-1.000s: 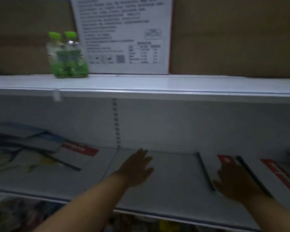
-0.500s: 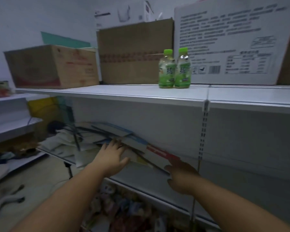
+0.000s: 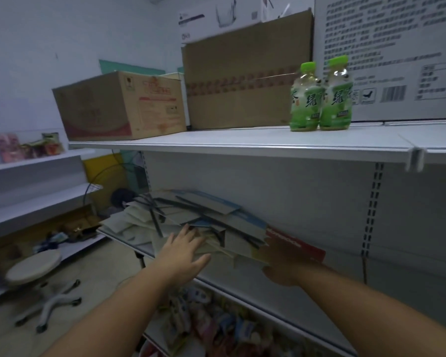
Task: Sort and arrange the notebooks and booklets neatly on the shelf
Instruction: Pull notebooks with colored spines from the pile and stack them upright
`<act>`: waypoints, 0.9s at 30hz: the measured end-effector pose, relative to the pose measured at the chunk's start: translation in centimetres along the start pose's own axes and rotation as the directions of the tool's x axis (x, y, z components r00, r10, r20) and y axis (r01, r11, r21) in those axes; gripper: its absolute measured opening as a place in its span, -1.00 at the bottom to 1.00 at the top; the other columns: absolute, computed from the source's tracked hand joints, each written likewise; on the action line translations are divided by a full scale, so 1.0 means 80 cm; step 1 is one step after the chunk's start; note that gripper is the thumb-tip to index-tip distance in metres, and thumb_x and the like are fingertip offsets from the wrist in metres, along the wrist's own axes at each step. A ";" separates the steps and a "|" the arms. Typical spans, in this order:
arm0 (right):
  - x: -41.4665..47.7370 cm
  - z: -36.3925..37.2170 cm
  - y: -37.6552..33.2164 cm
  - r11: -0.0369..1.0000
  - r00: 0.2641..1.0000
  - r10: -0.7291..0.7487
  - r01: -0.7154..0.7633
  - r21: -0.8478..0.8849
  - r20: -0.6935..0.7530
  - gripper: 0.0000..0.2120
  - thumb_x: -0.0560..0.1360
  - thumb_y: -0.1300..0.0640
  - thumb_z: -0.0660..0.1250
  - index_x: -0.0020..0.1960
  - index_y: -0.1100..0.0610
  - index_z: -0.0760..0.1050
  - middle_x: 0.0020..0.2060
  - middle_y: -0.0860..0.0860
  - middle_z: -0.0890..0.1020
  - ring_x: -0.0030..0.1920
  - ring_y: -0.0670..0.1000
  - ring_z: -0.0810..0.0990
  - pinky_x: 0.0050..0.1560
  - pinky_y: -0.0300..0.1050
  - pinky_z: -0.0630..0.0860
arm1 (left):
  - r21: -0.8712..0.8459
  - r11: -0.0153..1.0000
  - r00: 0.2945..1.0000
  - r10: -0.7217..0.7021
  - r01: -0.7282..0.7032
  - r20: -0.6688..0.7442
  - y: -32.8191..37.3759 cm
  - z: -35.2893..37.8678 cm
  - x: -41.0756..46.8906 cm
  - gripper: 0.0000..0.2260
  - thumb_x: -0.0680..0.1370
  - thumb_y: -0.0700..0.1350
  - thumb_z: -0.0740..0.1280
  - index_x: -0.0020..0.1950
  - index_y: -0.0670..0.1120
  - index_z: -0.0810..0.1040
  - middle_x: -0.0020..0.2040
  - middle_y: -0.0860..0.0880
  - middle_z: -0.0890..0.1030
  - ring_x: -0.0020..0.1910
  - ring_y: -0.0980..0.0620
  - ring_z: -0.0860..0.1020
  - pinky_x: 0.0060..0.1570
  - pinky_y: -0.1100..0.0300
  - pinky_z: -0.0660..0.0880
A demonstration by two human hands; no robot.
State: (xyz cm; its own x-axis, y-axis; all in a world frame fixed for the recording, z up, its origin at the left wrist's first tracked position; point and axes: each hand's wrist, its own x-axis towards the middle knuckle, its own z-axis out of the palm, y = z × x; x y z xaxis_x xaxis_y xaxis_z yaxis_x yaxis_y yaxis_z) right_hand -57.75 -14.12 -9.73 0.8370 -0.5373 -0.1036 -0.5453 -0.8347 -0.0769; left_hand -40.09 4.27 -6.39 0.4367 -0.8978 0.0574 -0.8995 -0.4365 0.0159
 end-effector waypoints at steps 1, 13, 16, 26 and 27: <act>0.013 -0.001 -0.001 1.000 1.000 -0.012 0.013 0.003 -0.028 -0.46 0.58 -0.04 0.11 0.51 0.07 0.12 0.53 0.07 0.05 0.50 0.10 0.07 0.47 -0.03 0.11 | 0.007 1.000 1.000 0.004 -0.004 0.006 -0.002 0.001 0.006 -0.46 0.61 0.22 -0.01 0.55 0.07 0.07 0.58 0.01 -0.06 0.54 0.02 -0.21 0.49 0.01 -0.18; 0.212 -0.035 -0.042 0.971 0.895 -0.165 0.221 0.091 -0.415 -0.45 0.56 0.02 0.20 0.50 0.07 0.16 0.53 0.10 0.07 0.51 0.07 0.10 0.44 -0.10 0.16 | -0.282 0.958 0.991 -0.087 0.056 -0.099 -0.067 -0.042 0.074 -0.68 0.62 -0.01 0.16 0.34 -0.04 0.46 0.36 0.00 0.45 0.33 0.05 0.39 0.21 0.32 0.30; 0.246 -0.034 -0.048 0.907 0.953 -0.028 0.152 0.393 -0.303 -0.41 0.54 0.02 0.24 0.51 0.08 0.14 0.51 0.06 0.14 0.48 0.07 0.17 0.43 -0.09 0.19 | -0.336 0.940 0.989 -0.105 0.065 -0.103 -0.086 -0.036 0.094 -0.68 0.60 -0.04 0.20 0.35 -0.02 0.46 0.39 0.03 0.43 0.35 0.06 0.37 0.23 0.33 0.28; 0.249 -0.016 -0.066 0.895 0.719 0.129 0.212 0.392 -0.683 -0.81 0.56 0.21 0.26 0.04 0.26 0.61 -0.09 0.14 0.67 -0.10 0.10 0.63 -0.07 -0.19 0.49 | -0.977 0.123 0.965 -0.219 0.172 0.142 -0.131 -0.033 0.195 -0.84 0.61 -0.22 0.22 0.09 -0.26 0.54 -0.21 -0.11 0.64 -0.38 0.02 0.64 -0.35 0.22 0.57; 0.246 -0.021 -0.069 0.884 0.673 0.200 0.190 0.427 -0.712 -0.82 0.56 0.22 0.26 0.00 0.27 0.62 -0.12 0.11 0.67 -0.12 0.05 0.62 -0.10 -0.26 0.44 | -0.978 0.009 0.958 -0.204 0.207 0.201 -0.134 -0.035 0.201 -0.84 0.61 -0.21 0.21 0.08 -0.26 0.53 -0.19 -0.14 0.64 -0.33 -0.05 0.64 -0.33 0.17 0.59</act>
State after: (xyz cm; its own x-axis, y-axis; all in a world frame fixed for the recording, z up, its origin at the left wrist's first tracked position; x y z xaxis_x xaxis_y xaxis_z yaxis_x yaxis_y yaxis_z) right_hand -38.15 -20.30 -9.65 0.4862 -0.6145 0.6213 -0.3425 -0.7881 -0.5115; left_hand -23.44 -5.31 -2.86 0.6038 -0.7831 -0.1488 0.0719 -0.1323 0.9886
